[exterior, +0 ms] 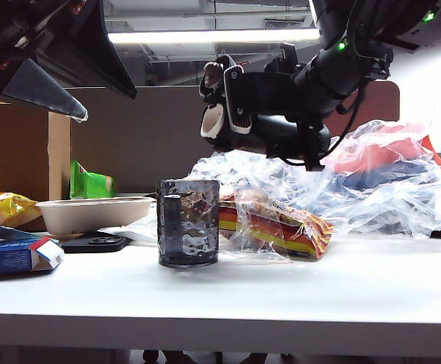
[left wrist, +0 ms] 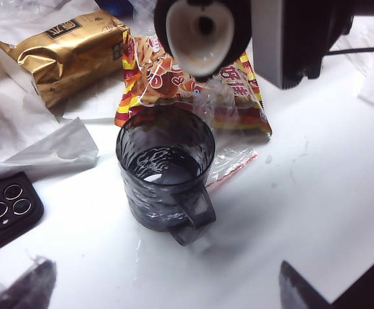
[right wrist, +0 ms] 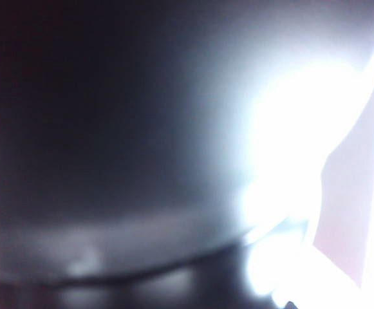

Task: Pick up the black thermos, pour some water into the cup, then place the black thermos back on the table.

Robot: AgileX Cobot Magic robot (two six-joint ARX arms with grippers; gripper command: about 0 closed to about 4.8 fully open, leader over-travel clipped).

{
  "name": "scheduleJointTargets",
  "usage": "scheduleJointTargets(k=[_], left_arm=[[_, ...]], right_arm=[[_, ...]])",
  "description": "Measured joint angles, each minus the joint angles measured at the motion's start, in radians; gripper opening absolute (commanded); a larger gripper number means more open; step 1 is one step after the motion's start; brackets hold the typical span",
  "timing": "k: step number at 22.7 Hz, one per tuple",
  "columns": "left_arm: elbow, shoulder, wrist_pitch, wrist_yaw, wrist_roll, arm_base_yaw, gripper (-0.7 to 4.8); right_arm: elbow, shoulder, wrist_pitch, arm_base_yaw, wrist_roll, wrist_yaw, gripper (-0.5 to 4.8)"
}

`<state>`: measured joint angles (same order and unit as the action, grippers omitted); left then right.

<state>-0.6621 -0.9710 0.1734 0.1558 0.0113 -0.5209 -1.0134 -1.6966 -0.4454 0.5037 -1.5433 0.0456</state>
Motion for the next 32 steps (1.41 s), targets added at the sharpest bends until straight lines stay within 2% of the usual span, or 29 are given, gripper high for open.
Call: scheduleJointTargets(k=[3, 5, 12, 16, 32], left_arm=[[0.000, 0.000, 0.022, -0.002, 0.019, 0.000, 4.79], [0.000, 0.000, 0.033, -0.002, 0.023, 0.000, 4.79], [0.000, 0.000, 0.036, -0.002, 0.023, 0.000, 4.79], [0.000, 0.000, 0.057, -0.002, 0.023, 0.000, 4.79], [0.000, 0.000, 0.064, -0.003, 0.023, 0.000, 4.79]], right_arm=[[-0.001, 0.000, -0.098, 0.000, -0.003, -0.002, 1.79], [-0.001, 0.000, -0.124, 0.000, -0.003, -0.043, 1.79], [-0.001, 0.000, -0.124, 0.000, -0.029, -0.046, 1.75], [-0.001, -0.005, -0.124, -0.001, -0.176, -0.046, 1.72], [-0.001, -0.005, -0.133, -0.001, -0.239, -0.069, 1.65]])
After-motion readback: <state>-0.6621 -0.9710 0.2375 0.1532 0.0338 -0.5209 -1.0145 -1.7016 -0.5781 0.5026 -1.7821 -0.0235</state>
